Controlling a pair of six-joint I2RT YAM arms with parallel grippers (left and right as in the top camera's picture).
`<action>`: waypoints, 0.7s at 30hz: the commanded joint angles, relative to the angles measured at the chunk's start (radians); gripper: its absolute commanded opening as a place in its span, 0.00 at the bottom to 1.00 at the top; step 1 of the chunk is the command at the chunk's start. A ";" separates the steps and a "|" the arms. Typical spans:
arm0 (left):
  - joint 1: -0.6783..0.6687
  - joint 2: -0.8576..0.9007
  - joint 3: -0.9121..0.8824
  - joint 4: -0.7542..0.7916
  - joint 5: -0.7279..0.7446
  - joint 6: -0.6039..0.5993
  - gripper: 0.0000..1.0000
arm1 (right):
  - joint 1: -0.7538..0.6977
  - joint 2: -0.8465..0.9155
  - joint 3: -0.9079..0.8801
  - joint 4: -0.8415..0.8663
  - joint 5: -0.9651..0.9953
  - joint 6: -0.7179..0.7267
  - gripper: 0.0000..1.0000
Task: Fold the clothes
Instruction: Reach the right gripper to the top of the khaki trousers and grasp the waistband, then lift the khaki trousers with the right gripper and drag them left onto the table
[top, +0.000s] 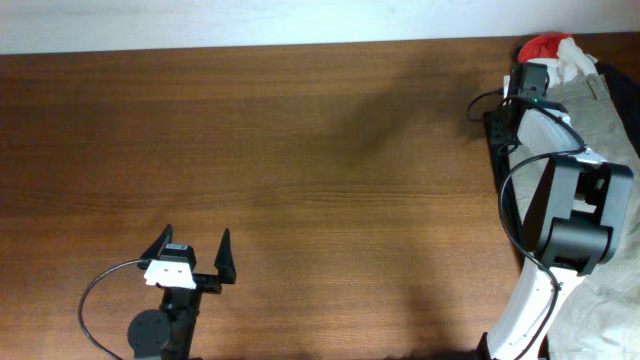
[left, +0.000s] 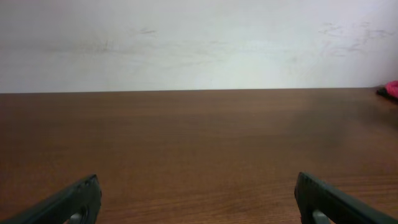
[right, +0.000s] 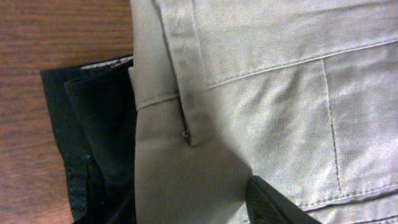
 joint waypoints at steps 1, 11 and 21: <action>0.005 -0.005 -0.003 -0.004 -0.003 0.012 0.99 | -0.025 -0.007 0.019 0.013 -0.041 0.034 0.60; 0.005 -0.005 -0.003 -0.005 -0.003 0.012 0.99 | -0.076 -0.046 0.019 0.016 -0.068 0.053 0.69; 0.005 -0.005 -0.003 -0.005 -0.003 0.012 0.99 | -0.101 -0.136 0.017 -0.010 -0.269 0.048 0.77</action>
